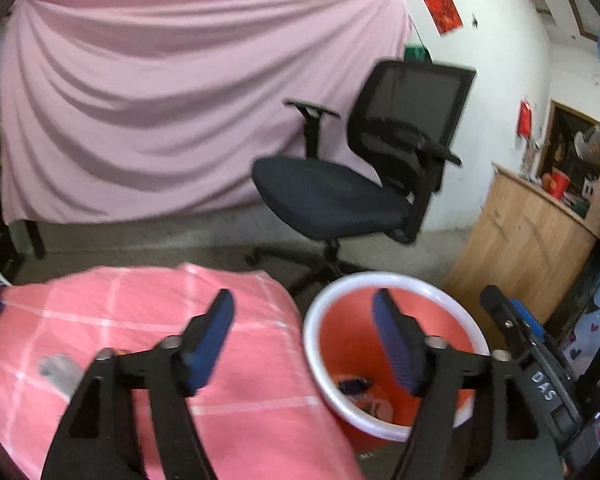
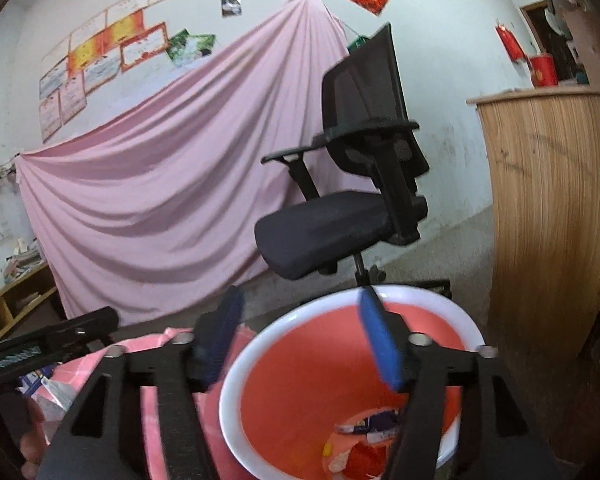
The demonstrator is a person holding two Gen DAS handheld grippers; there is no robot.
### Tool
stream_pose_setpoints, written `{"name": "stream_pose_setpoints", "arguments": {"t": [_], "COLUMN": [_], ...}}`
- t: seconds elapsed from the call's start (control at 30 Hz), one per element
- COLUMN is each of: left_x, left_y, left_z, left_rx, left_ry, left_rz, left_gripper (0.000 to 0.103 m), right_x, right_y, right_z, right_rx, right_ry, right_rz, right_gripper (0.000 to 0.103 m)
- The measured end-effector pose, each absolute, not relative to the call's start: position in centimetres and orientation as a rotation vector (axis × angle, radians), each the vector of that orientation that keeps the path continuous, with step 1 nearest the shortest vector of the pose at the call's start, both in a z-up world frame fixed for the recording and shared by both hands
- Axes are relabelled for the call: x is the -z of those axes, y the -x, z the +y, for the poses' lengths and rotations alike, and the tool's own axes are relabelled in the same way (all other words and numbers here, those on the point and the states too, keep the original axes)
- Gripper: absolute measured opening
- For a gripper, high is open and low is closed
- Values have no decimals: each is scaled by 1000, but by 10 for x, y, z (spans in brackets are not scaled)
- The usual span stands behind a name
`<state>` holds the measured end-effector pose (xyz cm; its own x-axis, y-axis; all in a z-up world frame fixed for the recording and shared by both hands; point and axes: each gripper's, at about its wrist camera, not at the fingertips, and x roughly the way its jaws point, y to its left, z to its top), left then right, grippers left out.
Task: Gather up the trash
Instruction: 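Move both tools back over the table toward the remaining trash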
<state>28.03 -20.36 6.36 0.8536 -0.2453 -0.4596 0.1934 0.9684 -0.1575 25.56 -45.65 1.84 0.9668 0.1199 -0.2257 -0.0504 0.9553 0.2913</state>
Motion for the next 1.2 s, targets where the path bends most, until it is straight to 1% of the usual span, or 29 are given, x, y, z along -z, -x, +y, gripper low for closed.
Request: {"name": "stream_pose_setpoints", "arguments": {"t": [0.03, 0.1, 0.13, 0.17, 0.2, 0.47, 0.7, 0.83, 0.97, 1.2], "left_x": [-66, -72, -74, -75, -76, -68, -49, -35, -23, -6], "left_y": [-275, -259, -253, -247, -241, -202, -178, -173, -184, -203], "left_z": [-196, -178, -169, -162, -154, -96, -60, -48, -45, -50], "left_rx": [213, 163, 146, 133, 117, -7, -88, -101, -90, -31], "left_ry": [113, 126, 130, 132, 134, 160, 163, 188, 203, 212], "left_rz": [471, 405, 376, 359, 346, 290, 326, 391, 482, 623], "left_gripper": [90, 98, 99, 99, 99, 100, 100, 100, 100, 99], "right_x": [-21, -26, -29, -30, -32, -45, -42, -35, -24, -5], "right_y": [-253, -249, -248, -245, -243, -228, -224, -227, -242, -267], "right_z": [-454, -447, -443, -438, -434, -383, -335, -312, -294, -293], "right_rx": [-95, -112, -118, -122, -127, -255, -358, -393, -392, -386], "right_ry": [-290, -284, -277, -270, -266, -169, -40, 35, 110, 104], "right_rz": [221, 191, 176, 160, 141, 59, 57, 94, 190, 361], "right_gripper": [83, 86, 89, 97, 103, 103, 103, 103, 103, 103]}}
